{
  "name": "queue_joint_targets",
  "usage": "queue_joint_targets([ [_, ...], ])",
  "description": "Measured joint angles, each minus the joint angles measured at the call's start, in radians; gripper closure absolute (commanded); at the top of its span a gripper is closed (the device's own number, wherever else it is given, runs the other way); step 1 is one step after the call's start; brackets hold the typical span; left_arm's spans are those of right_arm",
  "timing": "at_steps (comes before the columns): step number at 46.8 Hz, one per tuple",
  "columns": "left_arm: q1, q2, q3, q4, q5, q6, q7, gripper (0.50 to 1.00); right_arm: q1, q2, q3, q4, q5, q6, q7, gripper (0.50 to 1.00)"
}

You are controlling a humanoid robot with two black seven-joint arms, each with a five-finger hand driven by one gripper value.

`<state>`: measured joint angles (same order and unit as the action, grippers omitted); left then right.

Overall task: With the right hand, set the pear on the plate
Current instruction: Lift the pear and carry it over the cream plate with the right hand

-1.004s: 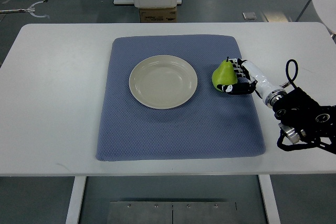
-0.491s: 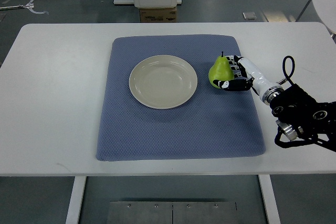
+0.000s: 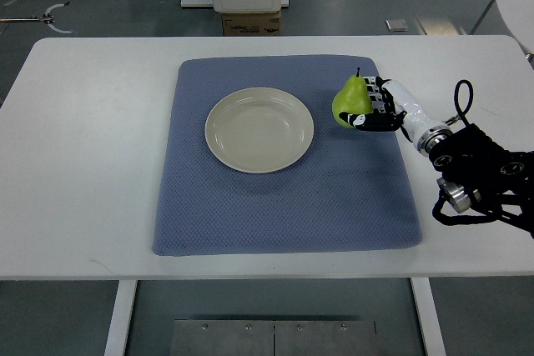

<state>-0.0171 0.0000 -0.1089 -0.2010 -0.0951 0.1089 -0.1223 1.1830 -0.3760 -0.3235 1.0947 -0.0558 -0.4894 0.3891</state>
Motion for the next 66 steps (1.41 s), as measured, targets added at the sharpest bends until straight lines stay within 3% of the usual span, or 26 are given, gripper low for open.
queue_joint_targets([
  [14, 0.0, 0.0, 0.0, 0.0, 0.0, 0.0, 0.0, 0.5, 0.066, 0.011, 0.051, 0.071, 0.009, 0.0, 0.008, 1.0],
  [30, 0.0, 0.0, 0.0, 0.0, 0.0, 0.0, 0.0, 0.5, 0.107, 0.151, 0.054, 0.057, 0.004, -0.004, 0.037, 1.0],
  [53, 0.0, 0.0, 0.0, 0.0, 0.0, 0.0, 0.0, 0.5, 0.089, 0.37, 0.033, -0.105, -0.004, -0.009, 0.042, 1.0],
  [66, 0.0, 0.0, 0.0, 0.0, 0.0, 0.0, 0.0, 0.5, 0.049, 0.376, -0.044, -0.217, -0.01, -0.009, 0.042, 1.0],
])
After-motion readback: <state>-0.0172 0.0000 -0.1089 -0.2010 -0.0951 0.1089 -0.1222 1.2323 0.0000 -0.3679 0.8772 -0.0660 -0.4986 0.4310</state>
